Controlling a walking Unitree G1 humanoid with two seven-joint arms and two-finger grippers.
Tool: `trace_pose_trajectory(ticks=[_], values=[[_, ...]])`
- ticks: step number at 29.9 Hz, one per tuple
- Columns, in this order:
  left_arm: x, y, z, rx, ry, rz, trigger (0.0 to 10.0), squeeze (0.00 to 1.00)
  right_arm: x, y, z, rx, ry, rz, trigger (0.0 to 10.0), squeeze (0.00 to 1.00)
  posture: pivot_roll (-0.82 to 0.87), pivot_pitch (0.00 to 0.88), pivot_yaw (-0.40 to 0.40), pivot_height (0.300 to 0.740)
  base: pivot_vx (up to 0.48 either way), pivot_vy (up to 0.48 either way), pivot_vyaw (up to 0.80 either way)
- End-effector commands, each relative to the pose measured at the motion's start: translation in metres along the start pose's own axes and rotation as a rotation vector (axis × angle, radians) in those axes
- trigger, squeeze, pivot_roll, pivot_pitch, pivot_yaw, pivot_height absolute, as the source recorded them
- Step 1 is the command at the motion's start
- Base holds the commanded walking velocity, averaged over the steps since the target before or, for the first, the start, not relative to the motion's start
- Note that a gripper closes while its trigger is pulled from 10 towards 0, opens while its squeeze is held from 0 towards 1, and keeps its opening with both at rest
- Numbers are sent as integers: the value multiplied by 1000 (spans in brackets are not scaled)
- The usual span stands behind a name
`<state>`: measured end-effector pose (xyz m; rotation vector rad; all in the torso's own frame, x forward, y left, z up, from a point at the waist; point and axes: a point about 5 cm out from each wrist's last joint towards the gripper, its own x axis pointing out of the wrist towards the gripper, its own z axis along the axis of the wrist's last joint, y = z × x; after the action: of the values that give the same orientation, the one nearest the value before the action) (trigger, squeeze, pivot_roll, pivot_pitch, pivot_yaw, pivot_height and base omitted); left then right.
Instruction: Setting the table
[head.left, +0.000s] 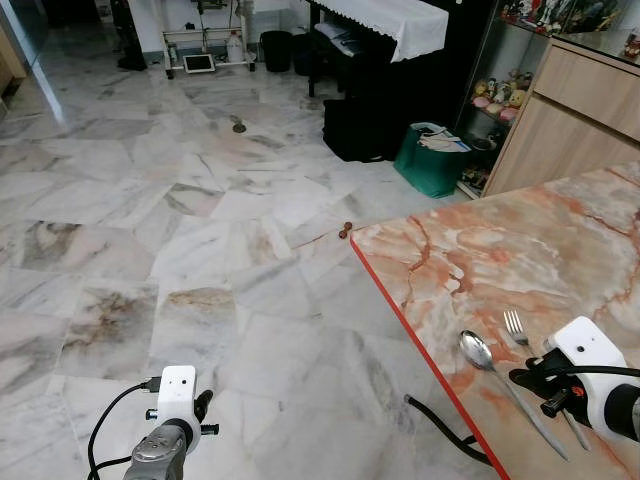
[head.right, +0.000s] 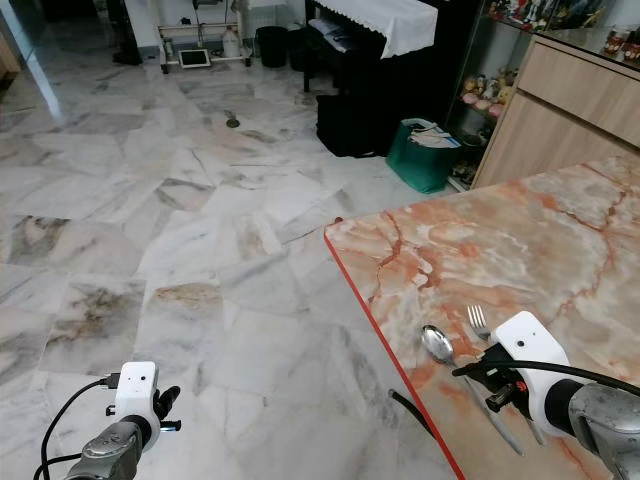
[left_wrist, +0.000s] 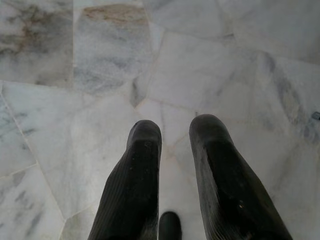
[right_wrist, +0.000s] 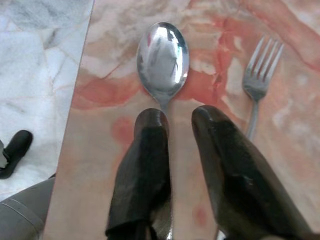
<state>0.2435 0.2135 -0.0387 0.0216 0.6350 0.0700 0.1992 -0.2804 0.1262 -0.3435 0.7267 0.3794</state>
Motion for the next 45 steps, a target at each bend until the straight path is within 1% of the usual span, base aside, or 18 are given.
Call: trace_pose_trajectory(ticks=[1, 4, 7, 8, 9, 16, 19, 24, 36, 45], values=[[-1, 2, -6, 8, 31, -2, 10000, 0, -2, 3, 1, 3, -6, 1, 10000, 1000, 42, 0, -2, 727, 0, 0, 0], [-1, 2, -6, 10, 34, -4, 10000, 0, 0, 6, 3, 11, -13, 16, 10000, 1000, 42, 0, -1, 727, 0, 0, 0], [-1, 2, -6, 13, 37, -7, 10000, 0, 3, 6, 2, 15, -2, 2, 10000, 1000, 42, 0, -1, 727, 0, 0, 0], [-1, 2, -6, 12, 39, -7, 10000, 0, 4, 5, 1, 16, 0, -1, 10000, 416, 46, 0, -4, 727, 0, 0, 0], [-2, 2, -7, 12, 41, -6, 10000, 0, 5, 5, 1, 15, 0, -1, 10000, 0, 46, 0, -4, 727, 0, 0, 0], [-2, 3, -8, 13, 46, -5, 10000, 0, 8, 5, 0, 12, 8, 0, 10000, 0, 50, 0, -9, 727, 0, 0, 0], [-2, 3, -8, 11, 47, -4, 10000, 0, 14, 7, -6, 8, 37, 12, 10000, 0, 53, 0, -10, 727, 0, 0, 0], [-1, 3, -6, 9, 45, -1, 10000, 0, 19, 10, -11, 31, 40, 20, 10000, 0, 58, 0, -14, 727, 0, 0, 0], [-1, 5, -6, 6, 45, 6, 10000, 0, 21, 8, -14, 42, 47, 15, 10000, 0, 58, 0, -11, 727, 0, 0, 0], [-1, 6, -5, 4, 43, 9, 10000, 0, 26, 8, -17, 55, 56, 3, 10000, 0, 60, 0, -9, 727, 0, 0, 0]])
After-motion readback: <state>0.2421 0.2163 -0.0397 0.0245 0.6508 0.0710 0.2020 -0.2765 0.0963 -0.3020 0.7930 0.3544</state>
